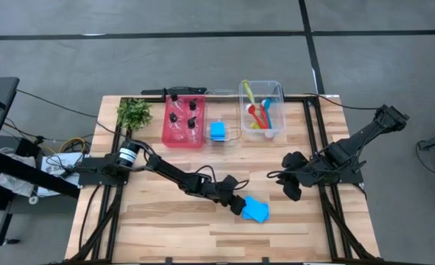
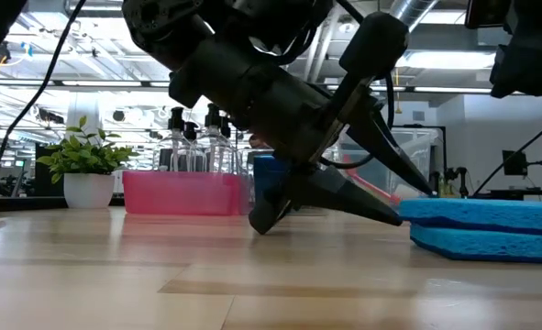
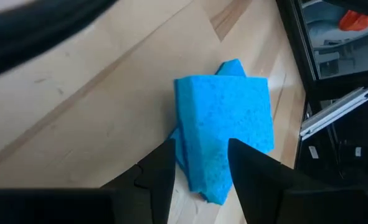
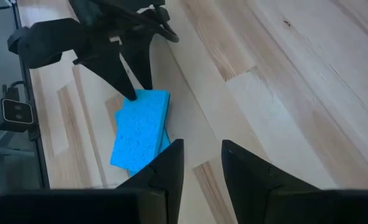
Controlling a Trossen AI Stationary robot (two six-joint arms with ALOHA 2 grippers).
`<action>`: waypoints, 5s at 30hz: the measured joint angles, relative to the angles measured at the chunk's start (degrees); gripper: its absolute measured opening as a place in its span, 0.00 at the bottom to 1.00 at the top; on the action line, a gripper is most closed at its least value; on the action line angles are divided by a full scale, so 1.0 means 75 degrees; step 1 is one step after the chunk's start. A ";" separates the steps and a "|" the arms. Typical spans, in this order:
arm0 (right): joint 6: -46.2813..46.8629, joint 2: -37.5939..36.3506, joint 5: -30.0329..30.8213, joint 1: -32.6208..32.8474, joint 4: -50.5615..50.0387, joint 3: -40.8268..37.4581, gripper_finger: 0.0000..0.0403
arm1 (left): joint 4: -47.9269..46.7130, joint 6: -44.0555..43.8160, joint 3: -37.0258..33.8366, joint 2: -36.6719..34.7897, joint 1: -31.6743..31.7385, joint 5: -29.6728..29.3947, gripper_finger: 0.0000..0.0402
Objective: Pick & Place Kitchen Sink Supplies
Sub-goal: Put the blue sponge into the transparent bin
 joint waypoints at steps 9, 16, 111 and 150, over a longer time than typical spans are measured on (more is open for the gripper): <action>-0.0003 0.0236 0.0005 0.0000 -0.0003 0.0000 0.25 | -0.0022 0.0460 0.0026 0.0019 -0.0020 0.0081 0.18; 0.0000 0.0613 -0.0009 0.0000 0.0060 0.0000 0.25 | -0.0212 0.1040 -0.0043 -0.0285 0.0001 -0.0284 0.02; -0.4552 0.0977 0.1958 0.0373 0.2885 0.0000 0.25 | -0.1622 0.5301 -0.2749 -0.6211 0.3911 -0.3408 0.27; -0.3669 0.0977 0.3419 0.1170 0.3200 0.0000 0.25 | -0.0538 0.5751 -0.2749 -0.5421 -0.0465 -0.2598 0.35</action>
